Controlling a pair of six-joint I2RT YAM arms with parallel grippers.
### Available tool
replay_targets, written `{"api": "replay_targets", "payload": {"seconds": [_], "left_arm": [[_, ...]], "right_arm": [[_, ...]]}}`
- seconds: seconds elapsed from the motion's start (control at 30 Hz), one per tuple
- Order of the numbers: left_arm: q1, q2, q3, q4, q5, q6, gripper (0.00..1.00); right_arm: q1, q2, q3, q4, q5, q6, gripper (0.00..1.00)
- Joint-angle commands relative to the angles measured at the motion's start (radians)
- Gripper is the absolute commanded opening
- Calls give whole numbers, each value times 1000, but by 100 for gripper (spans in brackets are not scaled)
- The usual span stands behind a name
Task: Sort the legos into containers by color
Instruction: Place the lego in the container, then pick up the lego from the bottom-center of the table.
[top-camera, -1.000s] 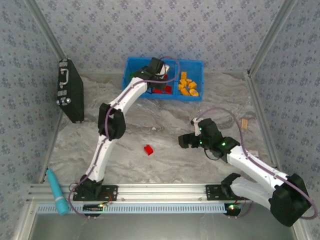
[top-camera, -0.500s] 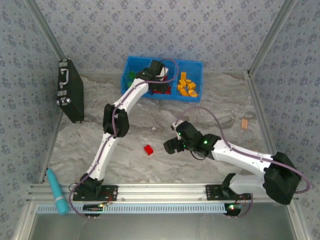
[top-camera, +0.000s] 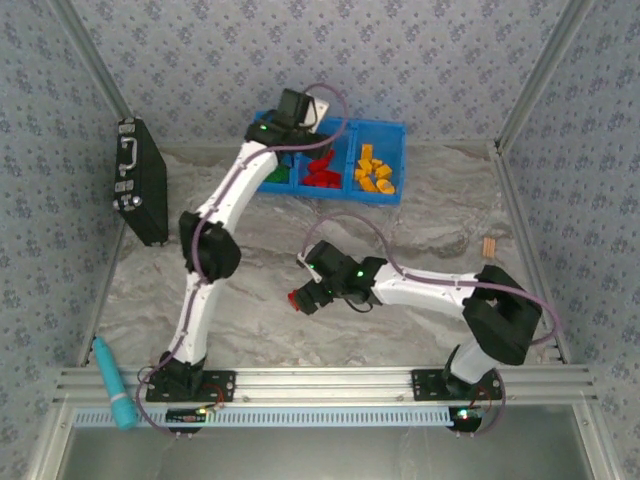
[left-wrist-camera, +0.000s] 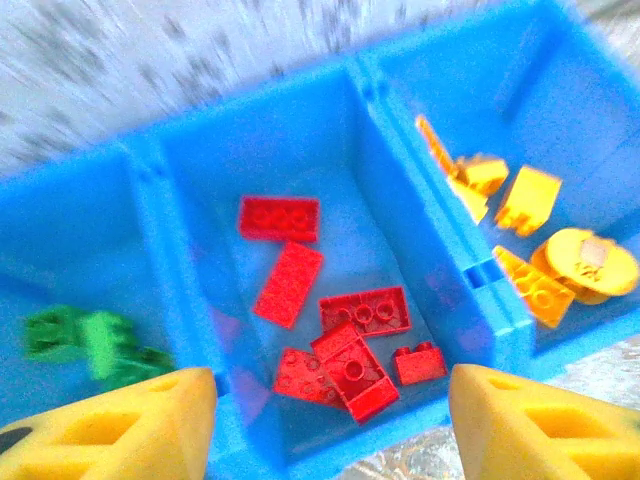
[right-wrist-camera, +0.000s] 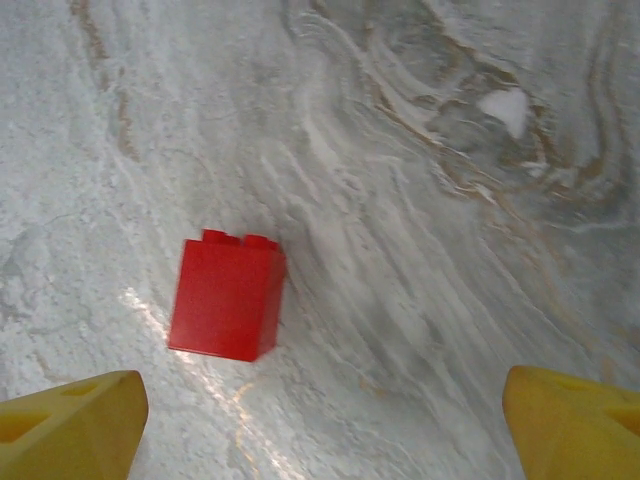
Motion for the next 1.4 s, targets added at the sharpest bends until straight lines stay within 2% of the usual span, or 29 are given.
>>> {"api": "replay_targets", "payload": {"seconds": [0.0,0.13,0.2,0.37,0.53,0.8,1.0,1.13,1.37], "left_arm": [[19,-194,-93,36,-29,60,64],[35,-369,-285,79,-68,75,66],[19,-452,-378,155,-159,126,71],[22,-558,-413,123,-226,128,73],[66,-694,-516,62,-219,34,76],[144,-1018,-867,41,-241,-33,82],[199,-1147,-1011,-82,-184,-63,84],[217,-1215,-1110,-133,-177,-75,84],[244,-1294,-1194,-198,-174,-86,85]], "right_arm": [[22,51,61,-29,-43,-48,94],[34,101,101,-53,-63,-63,94],[36,124,120,-69,-70,-68,94],[37,178,167,-108,-79,-71,95],[37,252,196,-128,-99,-62,94],[30,309,285,-195,-102,-89,88],[29,348,328,-241,-86,-91,77],[30,354,334,-253,-76,-109,57],[28,375,360,-292,-60,-139,46]]}}
